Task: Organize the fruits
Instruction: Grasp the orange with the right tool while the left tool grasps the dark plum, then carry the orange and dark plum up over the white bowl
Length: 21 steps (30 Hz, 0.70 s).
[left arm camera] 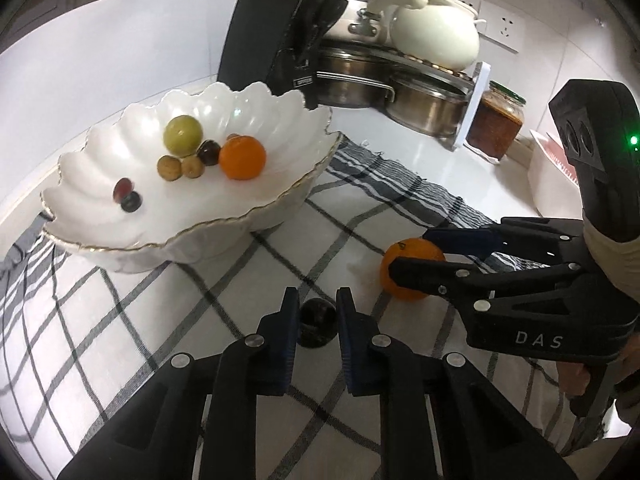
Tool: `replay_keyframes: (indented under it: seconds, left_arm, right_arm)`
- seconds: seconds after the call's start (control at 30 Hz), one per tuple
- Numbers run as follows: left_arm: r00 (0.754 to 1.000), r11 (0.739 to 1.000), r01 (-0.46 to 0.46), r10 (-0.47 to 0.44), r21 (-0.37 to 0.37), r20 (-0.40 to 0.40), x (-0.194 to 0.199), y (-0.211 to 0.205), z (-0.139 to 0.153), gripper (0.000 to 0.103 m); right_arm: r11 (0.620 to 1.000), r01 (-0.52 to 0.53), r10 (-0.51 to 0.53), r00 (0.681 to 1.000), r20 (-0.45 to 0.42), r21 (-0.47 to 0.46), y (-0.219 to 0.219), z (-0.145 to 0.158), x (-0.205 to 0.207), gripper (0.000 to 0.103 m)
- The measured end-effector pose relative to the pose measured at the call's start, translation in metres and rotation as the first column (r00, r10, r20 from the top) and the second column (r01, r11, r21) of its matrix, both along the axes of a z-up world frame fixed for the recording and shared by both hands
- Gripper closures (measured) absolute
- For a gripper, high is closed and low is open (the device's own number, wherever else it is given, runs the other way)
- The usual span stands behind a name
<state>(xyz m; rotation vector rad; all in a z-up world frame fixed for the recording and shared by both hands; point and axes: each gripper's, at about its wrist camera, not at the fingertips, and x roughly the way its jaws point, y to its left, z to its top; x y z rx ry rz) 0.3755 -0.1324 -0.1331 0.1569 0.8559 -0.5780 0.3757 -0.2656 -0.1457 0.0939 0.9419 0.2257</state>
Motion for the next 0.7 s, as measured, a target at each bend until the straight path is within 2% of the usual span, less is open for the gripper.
replay_keyframes:
  seconds: [0.17, 0.2, 0.37, 0.47, 0.5, 0.6, 0.7]
  left_arm:
    - [0.999, 0.999, -0.036, 0.036, -0.013, -0.005, 0.001, 0.006, 0.002, 0.087]
    - [0.999, 0.999, -0.044, 0.044, -0.016, -0.003, 0.001, 0.008, 0.003, 0.092]
    - [0.998, 0.997, -0.065, 0.064, -0.031, -0.012, 0.003, 0.012, 0.003, 0.093]
    - [0.997, 0.995, -0.067, 0.064, -0.068, -0.045, 0.003, 0.016, 0.001, 0.092]
    - [0.997, 0.995, -0.067, 0.064, -0.076, -0.047, 0.003, 0.017, 0.001, 0.092]
    - [0.998, 0.996, -0.046, 0.043, -0.074, -0.041, 0.0, 0.012, 0.003, 0.079]
    - [0.999, 0.998, -0.012, 0.01, -0.058, -0.038, -0.004, 0.006, 0.003, 0.076]
  right_arm:
    - [1.0, -0.005, 0.005, 1.0, -0.017, 0.01, 0.002, -0.004, 0.004, 0.056]
    - [1.0, -0.008, 0.008, 1.0, -0.02, 0.008, 0.003, -0.004, 0.004, 0.056]
    - [1.0, -0.008, 0.008, 0.999, -0.032, -0.001, 0.006, -0.005, 0.006, 0.056]
    - [1.0, -0.013, 0.013, 0.999, -0.029, -0.008, 0.007, -0.004, 0.006, 0.056]
    - [1.0, -0.014, 0.014, 1.0, -0.027, -0.014, 0.007, -0.004, 0.005, 0.056]
    - [1.0, -0.01, 0.01, 1.0, -0.023, -0.015, 0.007, -0.005, 0.004, 0.056]
    - [1.0, 0.001, -0.001, 1.0, -0.018, 0.008, 0.004, -0.006, 0.002, 0.057]
